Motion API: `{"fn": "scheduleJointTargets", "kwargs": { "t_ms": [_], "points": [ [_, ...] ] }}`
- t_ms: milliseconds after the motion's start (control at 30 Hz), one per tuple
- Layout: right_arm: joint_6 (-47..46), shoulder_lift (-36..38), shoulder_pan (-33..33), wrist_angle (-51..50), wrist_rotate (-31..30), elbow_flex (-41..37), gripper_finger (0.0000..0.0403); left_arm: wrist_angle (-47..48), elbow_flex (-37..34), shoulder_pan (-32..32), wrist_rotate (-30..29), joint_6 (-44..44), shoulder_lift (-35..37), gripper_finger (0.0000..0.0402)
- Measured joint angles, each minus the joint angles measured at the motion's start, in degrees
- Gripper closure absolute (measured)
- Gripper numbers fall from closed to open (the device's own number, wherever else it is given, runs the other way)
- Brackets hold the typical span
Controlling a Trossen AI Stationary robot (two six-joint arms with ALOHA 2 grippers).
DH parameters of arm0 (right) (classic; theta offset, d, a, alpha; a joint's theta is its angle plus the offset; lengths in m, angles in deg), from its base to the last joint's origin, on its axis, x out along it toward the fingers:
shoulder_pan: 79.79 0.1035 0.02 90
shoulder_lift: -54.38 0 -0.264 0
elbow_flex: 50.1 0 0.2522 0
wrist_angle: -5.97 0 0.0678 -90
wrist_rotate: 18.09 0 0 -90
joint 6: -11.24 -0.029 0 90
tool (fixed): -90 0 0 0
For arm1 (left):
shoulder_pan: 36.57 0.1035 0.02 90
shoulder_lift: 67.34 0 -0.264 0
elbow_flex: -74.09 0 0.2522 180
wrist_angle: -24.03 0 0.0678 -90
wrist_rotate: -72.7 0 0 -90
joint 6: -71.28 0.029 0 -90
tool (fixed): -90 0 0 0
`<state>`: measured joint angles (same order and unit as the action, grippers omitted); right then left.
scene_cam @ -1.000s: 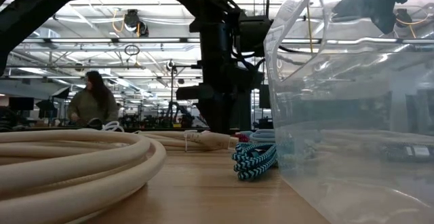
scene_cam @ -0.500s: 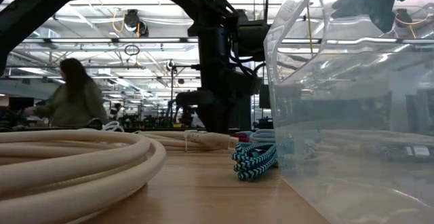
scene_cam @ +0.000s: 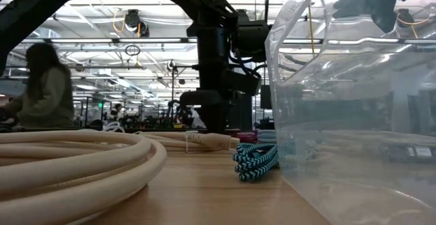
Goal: Pick & Place USB Port
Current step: Put the pink charger cable into the transparent bin
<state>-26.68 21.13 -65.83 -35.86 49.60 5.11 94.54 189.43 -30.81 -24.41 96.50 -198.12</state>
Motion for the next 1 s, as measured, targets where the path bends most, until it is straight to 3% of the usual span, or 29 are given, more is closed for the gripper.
{"fn": "scheduleJointTargets", "kwargs": {
  "t_ms": [100,267,400,567,833,1000],
  "points": [
    [0.0,0.0,0.0,0.0,0.0,0.0,0.0316,0.0,0.0,0.0,0.0,-2.7,0.4,0.0384],
    [0.0,0.0,0.0,0.0,0.0,0.0,0.0316,4.1,2.9,0.3,-0.6,-8.3,-0.1,0.0363],
    [0.0,0.0,0.0,0.0,-0.1,0.0,0.0316,6.4,4.8,0.3,-0.6,-9.9,0.6,0.0387],
    [0.0,0.0,0.0,0.0,-0.1,0.0,0.0316,8.8,6.8,0.3,-0.2,-12.7,2.0,0.0377],
    [0.2,0.1,0.0,-1.4,-0.2,0.0,0.0316,10.4,9.3,-1.0,6.6,-18.9,6.0,0.0389],
    [0.2,0.0,0.0,-2.3,-0.5,0.0,0.0316,9.1,9.3,-3.2,7.7,-23.0,9.6,0.0381]
  ]
}}
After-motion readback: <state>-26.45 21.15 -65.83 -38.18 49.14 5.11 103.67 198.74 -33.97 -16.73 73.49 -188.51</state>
